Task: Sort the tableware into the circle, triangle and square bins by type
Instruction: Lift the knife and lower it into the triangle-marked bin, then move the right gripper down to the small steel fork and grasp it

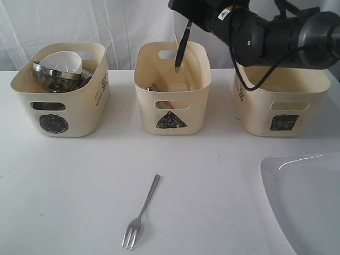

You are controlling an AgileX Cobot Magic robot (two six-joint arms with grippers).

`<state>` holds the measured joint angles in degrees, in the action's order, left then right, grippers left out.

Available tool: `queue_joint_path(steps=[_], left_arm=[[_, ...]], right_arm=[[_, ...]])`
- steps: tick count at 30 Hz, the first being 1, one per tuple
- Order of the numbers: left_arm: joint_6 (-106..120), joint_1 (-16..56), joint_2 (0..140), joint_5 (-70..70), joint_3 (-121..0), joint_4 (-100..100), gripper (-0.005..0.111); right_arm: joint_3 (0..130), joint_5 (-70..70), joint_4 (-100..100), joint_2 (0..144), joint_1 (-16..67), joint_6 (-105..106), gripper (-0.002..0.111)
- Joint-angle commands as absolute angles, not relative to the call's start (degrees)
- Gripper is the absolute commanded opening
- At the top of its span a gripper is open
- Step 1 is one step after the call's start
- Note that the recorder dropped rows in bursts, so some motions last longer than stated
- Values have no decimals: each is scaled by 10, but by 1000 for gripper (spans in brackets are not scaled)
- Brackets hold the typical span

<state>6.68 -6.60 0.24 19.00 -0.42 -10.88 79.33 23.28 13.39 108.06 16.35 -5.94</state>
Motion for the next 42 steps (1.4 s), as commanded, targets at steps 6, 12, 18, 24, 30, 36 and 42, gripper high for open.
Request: queue_joint_path(steps=[6,12,18,24,30,36,42], left_arm=[[69,-67,0,195,0,-112,0],[69,-67,0,195,0,-112,0],[69,-67,0,195,0,-112,0],[69,-67,0,195,0,-112,0],[69,-67,0,195,0,-112,0],[69,-67,0,195,0,-112,0],[69,-67,0,195,0,-112,0]], right_arm=[[793,272,119,1120,159,-63,23],[793,251,119,1106,159,-67,26],[793,52,119,1027,163,-92,26],[793,-335,129,964,171,-78,26],[792,-587,265,980,223,31,26],[792,-427,269,1066,303,32,26],[792,-453,274,1134,303,-4,32]])
